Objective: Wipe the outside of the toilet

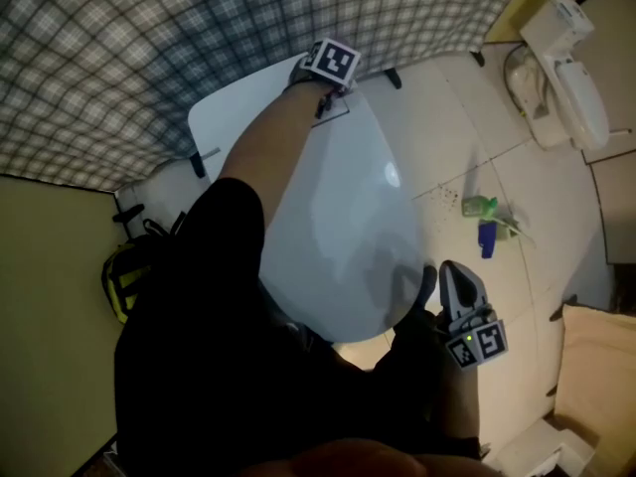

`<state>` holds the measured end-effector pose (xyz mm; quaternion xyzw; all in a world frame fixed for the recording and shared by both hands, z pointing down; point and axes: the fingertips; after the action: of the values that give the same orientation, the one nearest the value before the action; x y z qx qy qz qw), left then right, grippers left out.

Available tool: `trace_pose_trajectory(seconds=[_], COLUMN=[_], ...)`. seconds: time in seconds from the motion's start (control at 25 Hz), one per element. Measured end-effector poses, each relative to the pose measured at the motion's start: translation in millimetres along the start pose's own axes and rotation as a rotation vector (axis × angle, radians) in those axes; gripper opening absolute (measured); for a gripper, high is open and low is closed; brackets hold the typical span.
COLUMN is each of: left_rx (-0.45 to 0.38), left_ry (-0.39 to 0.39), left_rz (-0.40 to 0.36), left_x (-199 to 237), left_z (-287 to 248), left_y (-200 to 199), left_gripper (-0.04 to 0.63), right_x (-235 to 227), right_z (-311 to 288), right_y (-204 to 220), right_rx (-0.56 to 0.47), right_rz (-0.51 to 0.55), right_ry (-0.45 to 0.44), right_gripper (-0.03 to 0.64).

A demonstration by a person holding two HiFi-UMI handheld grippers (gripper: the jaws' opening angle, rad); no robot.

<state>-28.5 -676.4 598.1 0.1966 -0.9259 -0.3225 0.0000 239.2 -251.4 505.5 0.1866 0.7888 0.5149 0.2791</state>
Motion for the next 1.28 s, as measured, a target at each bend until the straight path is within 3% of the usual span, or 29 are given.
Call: trace_pose_trajectory(seconds=[0.16, 0.24, 0.32, 0.44, 0.48, 0.64, 0.8, 0.92, 1.0, 1.12, 1.28], left_rx=[-0.069, -0.099, -0.119, -0.161, -0.154, -0.112, -0.113, 0.003, 0.001, -0.026, 0.014], left_ry=[0.151, 0.114, 0.106, 0.252, 0.260, 0.137, 0.127, -0.039, -0.094, -0.062, 0.007], left_rz=[-0.043, -0.041, 0.000, 0.106, 0.129, 0.160, 0.197, 0.166, 0.154, 0.177, 0.197], left_x=[-45, -22, 8, 28, 40, 92, 95, 95, 83, 83, 85], left_z=[21, 54, 93, 145, 158, 197, 202, 181, 165, 162, 158], left_y=[15, 34, 68, 132, 159, 252, 274, 301, 305, 297, 274], left_gripper=[0.089, 0.089, 0.089, 0.089, 0.089, 0.089, 0.089, 0.089, 0.089, 0.089, 0.089], right_x=[29, 44, 62, 93, 104, 147, 172, 162, 147, 148, 147], right_z=[10, 16, 22, 19, 16, 7, 5, 19, 30, 32, 26], right_y=[-16, -31, -41, -53, -56, -61, -67, -56, -47, -51, -62], right_rx=[-0.023, -0.040, -0.054, -0.083, -0.092, -0.106, -0.124, -0.131, -0.135, -0.121, -0.109], right_rz=[0.016, 0.049, 0.078, 0.102, 0.108, 0.112, 0.107, 0.115, 0.115, 0.114, 0.086], right_ry=[0.001, 0.002, -0.001, -0.024, -0.037, -0.084, -0.101, -0.096, -0.092, -0.070, -0.055], right_gripper=[0.011, 0.010, 0.011, 0.011, 0.011, 0.011, 0.010, 0.011, 0.011, 0.011, 0.011])
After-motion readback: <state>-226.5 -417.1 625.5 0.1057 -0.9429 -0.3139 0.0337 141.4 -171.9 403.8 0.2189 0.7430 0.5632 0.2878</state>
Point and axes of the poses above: the fingertips, and each gripper's own axes: z backward along the fingers, x to its left, y out of its underside, and after that the axes turned 5 degrees about x, right-handed
